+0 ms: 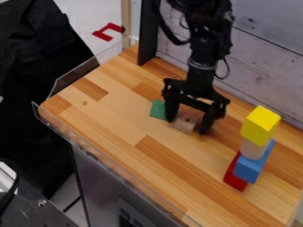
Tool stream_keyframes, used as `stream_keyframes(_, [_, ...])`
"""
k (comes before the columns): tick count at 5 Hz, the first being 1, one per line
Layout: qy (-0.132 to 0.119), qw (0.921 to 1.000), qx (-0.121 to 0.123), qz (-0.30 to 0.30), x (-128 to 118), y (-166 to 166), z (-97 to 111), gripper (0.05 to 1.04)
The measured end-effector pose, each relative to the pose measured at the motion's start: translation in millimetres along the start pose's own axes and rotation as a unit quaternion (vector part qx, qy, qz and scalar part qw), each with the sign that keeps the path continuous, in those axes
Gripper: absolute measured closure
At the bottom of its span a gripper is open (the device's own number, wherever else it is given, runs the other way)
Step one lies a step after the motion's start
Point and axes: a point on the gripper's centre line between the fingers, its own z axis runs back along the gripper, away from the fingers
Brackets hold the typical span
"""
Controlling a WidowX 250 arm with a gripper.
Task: Put the wooden block with a hole in the middle on the right side of the green triangle
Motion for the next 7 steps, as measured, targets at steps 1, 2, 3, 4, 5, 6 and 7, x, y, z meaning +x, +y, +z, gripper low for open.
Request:
stream_keyframes(1, [-0.022, 0.9997, -0.005, 0.009, -2, 3, 23, 0.078])
stream_keyframes(2, [-0.044, 0.9989, 0.010, 0.007, -8, 8, 56, 0.084])
stream_keyframes(3, [-0.029, 0.9994, 0.019, 0.003, -23, 10, 76, 0.084])
stream_keyframes(4, [-0.032, 0.9990, 0.032, -0.003, -27, 8, 98, 0.084])
stream_keyframes(5, [-0.028, 0.9989, 0.033, -0.018, -29, -3, 113, 0.084])
stream_keyframes(6, [-0.029, 0.9987, 0.023, -0.036, -30, -17, 120, 0.084])
stream_keyframes(7, [-0.023, 0.9976, 0.018, -0.063, -29, -37, 118, 0.084])
